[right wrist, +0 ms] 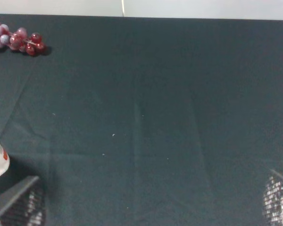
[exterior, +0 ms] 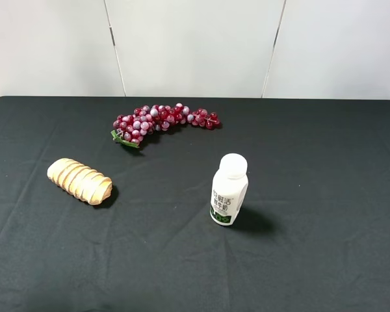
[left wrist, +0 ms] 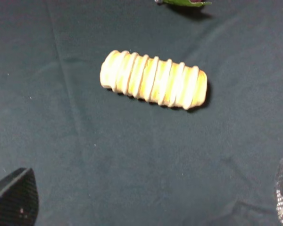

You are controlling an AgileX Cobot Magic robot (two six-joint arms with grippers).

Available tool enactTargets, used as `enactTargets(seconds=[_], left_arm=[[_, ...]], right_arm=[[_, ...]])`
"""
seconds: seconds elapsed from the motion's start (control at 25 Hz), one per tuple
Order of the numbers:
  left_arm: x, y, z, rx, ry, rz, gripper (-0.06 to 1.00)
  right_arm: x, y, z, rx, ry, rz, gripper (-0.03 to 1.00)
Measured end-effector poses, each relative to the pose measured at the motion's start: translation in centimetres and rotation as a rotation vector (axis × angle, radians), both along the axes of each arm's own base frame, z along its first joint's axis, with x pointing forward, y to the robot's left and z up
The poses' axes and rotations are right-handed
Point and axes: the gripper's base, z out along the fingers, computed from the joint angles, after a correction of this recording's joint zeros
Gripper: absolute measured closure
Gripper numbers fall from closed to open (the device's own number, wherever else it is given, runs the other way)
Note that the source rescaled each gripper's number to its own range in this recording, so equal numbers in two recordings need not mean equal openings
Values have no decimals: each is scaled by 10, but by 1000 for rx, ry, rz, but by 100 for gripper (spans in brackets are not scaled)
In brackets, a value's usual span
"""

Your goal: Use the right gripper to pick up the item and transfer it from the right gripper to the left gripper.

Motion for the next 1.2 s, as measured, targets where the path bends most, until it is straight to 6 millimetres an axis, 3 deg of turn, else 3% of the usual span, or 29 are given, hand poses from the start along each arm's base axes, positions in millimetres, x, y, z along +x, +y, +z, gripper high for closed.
enactTargets(seconds=[0.2, 0.44, 0.88, 1.2], left_arm=[[-48, 1, -5, 13, -202, 4, -5], [-79, 9, -17, 28, -294, 101, -5], [-72, 14, -51, 59, -154, 161, -4], [-68, 15, -56, 68, -160, 169, -3]], right_arm=[[0, 0, 0, 0, 0, 0, -3], [0, 0, 0, 0, 0, 0, -3], [0, 0, 0, 0, 0, 0, -3], [0, 0, 0, 0, 0, 0, -3]])
